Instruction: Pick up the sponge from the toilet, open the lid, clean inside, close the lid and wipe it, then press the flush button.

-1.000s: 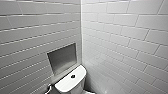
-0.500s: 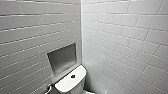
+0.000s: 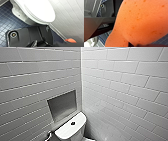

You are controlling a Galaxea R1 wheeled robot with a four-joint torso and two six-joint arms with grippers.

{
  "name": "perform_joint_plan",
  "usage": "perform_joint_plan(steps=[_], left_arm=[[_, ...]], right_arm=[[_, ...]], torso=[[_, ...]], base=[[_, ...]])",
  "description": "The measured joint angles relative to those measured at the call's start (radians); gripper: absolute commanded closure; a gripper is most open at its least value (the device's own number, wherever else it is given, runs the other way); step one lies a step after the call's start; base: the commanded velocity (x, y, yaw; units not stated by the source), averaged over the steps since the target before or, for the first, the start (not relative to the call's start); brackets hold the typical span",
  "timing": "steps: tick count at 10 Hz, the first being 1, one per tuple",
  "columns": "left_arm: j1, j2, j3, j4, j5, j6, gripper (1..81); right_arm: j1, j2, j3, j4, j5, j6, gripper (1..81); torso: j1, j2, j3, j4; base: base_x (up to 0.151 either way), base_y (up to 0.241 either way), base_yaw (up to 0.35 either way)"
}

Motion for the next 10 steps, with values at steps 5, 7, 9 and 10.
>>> perform_joint_plan(steps=[5, 7, 9, 10], left_arm=[[-0.271, -0.104, 0.146, 0.000, 0.140, -0.110, 1.0], [-0.382, -0.111, 0.181, 0.001, 0.206, -0.164, 1.0], [-0.483, -0.114, 0.197, 0.001, 0.262, -0.214, 1.0], [-0.527, -0.113, 0.201, 0.001, 0.285, -0.241, 1.0]], right_arm=[[0.000, 0.009, -0.002, 0.000, 0.002, 0.000, 81.1], [0.000, 0.008, -0.002, 0.000, 0.004, 0.000, 81.1], [0.000, 0.008, -0.002, 0.000, 0.009, 0.000, 81.1], [0.001, 0.008, -0.002, 0.000, 0.009, 0.000, 81.1]], torso=[[0.000, 0.000, 0.000, 0.000], [0.000, 0.000, 0.000, 0.000], [0.000, 0.000, -0.013, 0.000], [0.001, 0.000, -0.027, 0.000]], base=[[0.000, 0.000, 0.000], [0.000, 0.000, 0.000], [0.000, 0.000, 0.000], [0.000, 0.000, 0.000]])
